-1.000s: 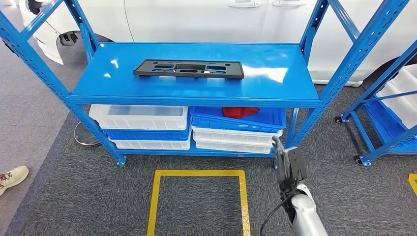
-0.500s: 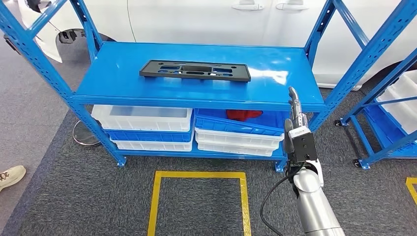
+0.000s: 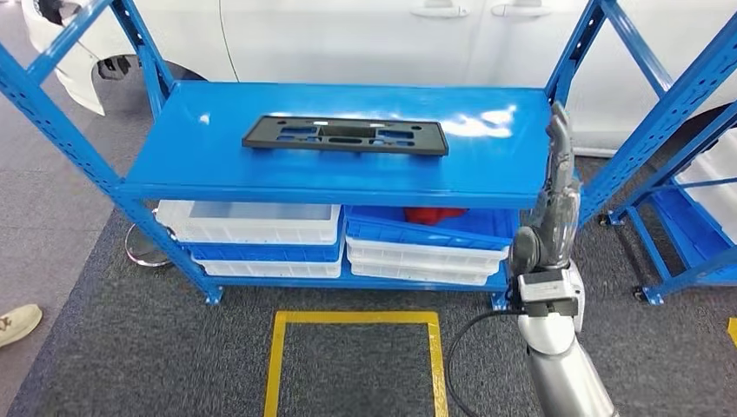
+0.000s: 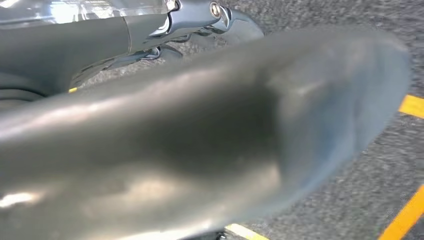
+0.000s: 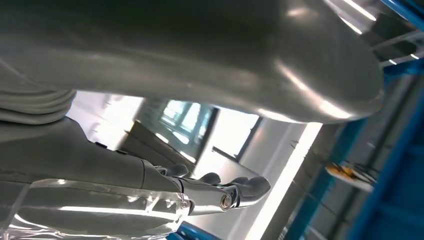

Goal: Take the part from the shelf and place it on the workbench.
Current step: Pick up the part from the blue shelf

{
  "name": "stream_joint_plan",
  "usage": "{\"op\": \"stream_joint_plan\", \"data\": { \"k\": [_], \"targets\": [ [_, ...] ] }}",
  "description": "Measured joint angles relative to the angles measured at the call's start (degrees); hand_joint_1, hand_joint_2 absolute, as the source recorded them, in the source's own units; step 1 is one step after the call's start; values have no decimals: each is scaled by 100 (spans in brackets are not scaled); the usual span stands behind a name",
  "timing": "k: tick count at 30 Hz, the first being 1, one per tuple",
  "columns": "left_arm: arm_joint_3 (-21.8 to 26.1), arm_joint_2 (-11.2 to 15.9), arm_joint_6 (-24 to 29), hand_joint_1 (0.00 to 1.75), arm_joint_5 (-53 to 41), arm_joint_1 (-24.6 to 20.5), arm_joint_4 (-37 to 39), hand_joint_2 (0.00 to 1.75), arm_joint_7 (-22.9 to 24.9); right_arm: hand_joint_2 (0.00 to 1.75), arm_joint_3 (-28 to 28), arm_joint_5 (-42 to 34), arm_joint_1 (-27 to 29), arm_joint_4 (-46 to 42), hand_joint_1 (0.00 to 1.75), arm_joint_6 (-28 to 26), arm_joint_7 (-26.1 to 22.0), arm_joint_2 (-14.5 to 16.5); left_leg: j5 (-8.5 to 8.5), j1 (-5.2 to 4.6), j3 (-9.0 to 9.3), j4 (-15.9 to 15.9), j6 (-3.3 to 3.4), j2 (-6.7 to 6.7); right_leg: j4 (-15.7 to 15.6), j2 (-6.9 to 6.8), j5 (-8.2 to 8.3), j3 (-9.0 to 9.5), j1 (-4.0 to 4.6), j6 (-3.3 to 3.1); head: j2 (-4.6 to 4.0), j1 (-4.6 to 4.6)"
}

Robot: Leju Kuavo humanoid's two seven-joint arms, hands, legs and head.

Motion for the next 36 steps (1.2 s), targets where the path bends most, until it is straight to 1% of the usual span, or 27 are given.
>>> {"op": "stream_joint_plan", "data": {
  "k": [1, 2, 3, 5, 6, 7, 8, 9, 10, 12, 13, 15, 17, 18, 19, 21, 22, 23, 24, 25, 27, 28, 29, 32, 33, 34, 36],
  "targets": [
    [-35, 6, -1, 0, 54, -16, 10, 0, -19, 0, 27, 35, 10, -100, 0, -41, -37, -2, 30, 2, -73, 192, -25, 2, -40, -3, -25, 100, -23, -17, 0, -15],
    [-64, 14, -1, 0, 99, -34, 20, 0, -32, 0, 49, 58, 18, -179, 0, -64, -60, -2, 27, 12, -229, 490, -56, 3, -72, -7, -60, 202, -42, -29, 0, -24],
    [-93, 16, 2, 0, 132, -46, 31, 0, -42, 0, 72, 70, 31, -255, 0, -70, -79, -3, -29, 38, -460, 861, -97, 5, -96, -12, -114, 284, -49, -35, 0, -37],
    [-174, 26, 9, 0, 223, -53, 62, 0, -52, 0, 129, 90, 70, -416, 0, -66, -116, -3, -360, 97, -957, 1459, -178, 6, -107, -6, -243, 427, -63, -31, 1, -45],
    [-215, 29, 13, 0, 273, -49, 76, 0, -57, 0, 159, 100, 90, -494, 0, -61, -141, -3, -530, 124, -1132, 1563, -212, 7, -107, 3, -317, 513, -75, -19, 0, -47],
    [-247, 37, 15, 0, 315, -46, 89, 0, -62, 0, 181, 111, 103, -553, 0, -51, -164, -3, -607, 148, -1226, 1496, -238, 9, -107, 12, -396, 615, -91, -1, 0, -45],
    [-272, 43, 16, 0, 342, -44, 98, 0, -65, 0, 196, 114, 112, -592, 0, -33, -178, -3, -550, 167, -1251, 1293, -256, 12, -107, 18, -475, 723, -109, 22, 0, -46],
    [-297, 51, 16, 0, 358, -42, 109, 0, -66, 0, 207, 102, 122, -628, 0, 6, -193, -3, -281, 183, -1227, 952, -270, 20, -108, 18, -564, 830, -125, 52, -1, -45],
    [-322, 58, 17, 0, 366, -35, 120, 0, -66, 0, 215, 72, 129, -654, 0, 63, -213, -3, 148, 194, -1211, 572, -269, 42, -91, 20, -656, 927, -133, 87, -1, -54],
    [-365, 67, 19, 0, 378, -30, 135, 0, -60, 0, 226, -22, 161, -703, 0, 197, -274, -4, 776, 188, -1194, 117, -205, 77, -98, 26, -805, 1030, -128, 172, -1, -68],
    [-379, 68, 21, 0, 381, -32, 137, 0, -56, 0, 226, -69, 178, -723, 0, 249, -303, -4, 893, 178, -1205, 66, -162, 87, -112, 30, -846, 1055, -122, 208, 0, -75],
    [-415, 70, 28, 0, 384, -44, 139, 0, -56, 0, 221, -186, 212, -780, 0, 341, -369, -4, 832, 169, -1163, 73, -74, 73, -106, 29, -832, 1090, -126, 279, 1, -68],
    [-453, 72, 33, 0, 385, -51, 141, 0, -57, 0, 200, -298, 230, -826, 0, 423, -425, -7, 770, 174, -1057, 15, 9, 56, 183, 23, -729, 986, -143, 336, 1, -61],
    [-466, 72, 35, 0, 385, -56, 143, 0, -59, 0, 188, -330, 240, -839, 0, 454, -439, -9, 730, 173, -991, -9, 46, 48, 474, 20, -710, 816, -150, 353, 1, -56],
    [-472, 73, 39, 0, 385, -60, 144, 0, -60, 0, 176, -351, 255, -842, 0, 488, -437, -13, 681, 170, -929, -25, 76, 41, 841, 18, -760, 572, -149, 359, 1, -52],
    [-475, 73, 52, 0, 385, -65, 149, 0, -58, 0, 162, -418, 291, -830, 0, 656, -344, -22, 555, 144, -795, -30, 113, 24, 1494, 18, -1110, 29, -137, 356, 0, -48],
    [-477, 73, 62, 0, 385, -64, 150, 0, -55, 0, 158, -474, 307, -811, 0, 785, -259, -26, 487, 124, -716, -30, 124, 11, 1642, 18, -1297, -175, -128, 347, 1, -48],
    [-478, 72, 72, 0, 385, -63, 151, 0, -52, 0, 158, -533, 317, -772, 0, 935, -154, -28, 416, 101, -622, -30, 135, -1, 1620, 18, -1377, -300, -115, 327, 0, -46],
    [-480, 72, 80, 0, 385, -62, 151, 0, -50, 0, 158, -585, 323, -714, 0, 1077, -55, -28, 345, 76, -524, -30, 143, -13, 1439, 18, -1300, -343, -97, 291, -1, -45],
    [-483, 70, 84, 0, 385, -61, 151, 0, -49, 0, 160, -625, 327, -640, 0, 1206, 34, -28, 273, 52, -423, -33, 148, -21, 1124, 17, -1046, -325, -68, 229, -1, -44],
    [-499, 46, 85, 0, 385, -66, 151, 0, -49, 0, 165, -650, 343, -448, 0, 1394, 182, -28, 138, 15, -268, -34, 137, -45, 451, 40, -320, -257, 18, 76, -1, -50],
    [-513, 35, 85, 0, 385, -74, 151, 0, -46, 0, 168, -633, 360, -353, 0, 1445, 238, -28, 78, 5, -224, -37, 117, -59, 245, 55, -65, -226, 53, 25, -1, -52],
    [-530, 25, 87, 0, 385, -81, 151, 0, -43, 44, 174, -587, 385, -262, 0, 1475, 278, -27, 42, 0, -190, -24, 94, -72, 144, 70, 64, -209, 77, -2, -1, -54],
    [-589, 28, 125, 0, 385, -99, 154, 0, -37, 175, 254, -316, 478, -44, 0, 1509, 327, -20, 5, -5, -129, 41, 24, -73, 34, 68, 65, -58, 47, -31, 1, -45],
    [-605, 26, 144, 0, 385, -110, 155, 0, -34, 175, 318, -212, 510, 30, 0, 1541, 345, -11, -30, 0, -202, 192, -9, -64, -14, 60, 58, 11, 29, -49, 0, -44],
    [-615, 23, 164, 0, 385, -122, 156, 0, -28, 175, 401, -114, 543, 111, 0, 1591, 374, 4, -114, 14, -356, 461, -44, -53, -55, 53, 42, 69, 12, -62, 0, -44],
    [-626, 15, 203, 0, 385, -135, 157, 0, -9, 175, 637, 109, 603, 310, 0, 1687, 444, 47, -400, 64, -814, 1181, -131, -29, -85, 46, -20, 149, -1, -83, -1, -48]
  ]
}}
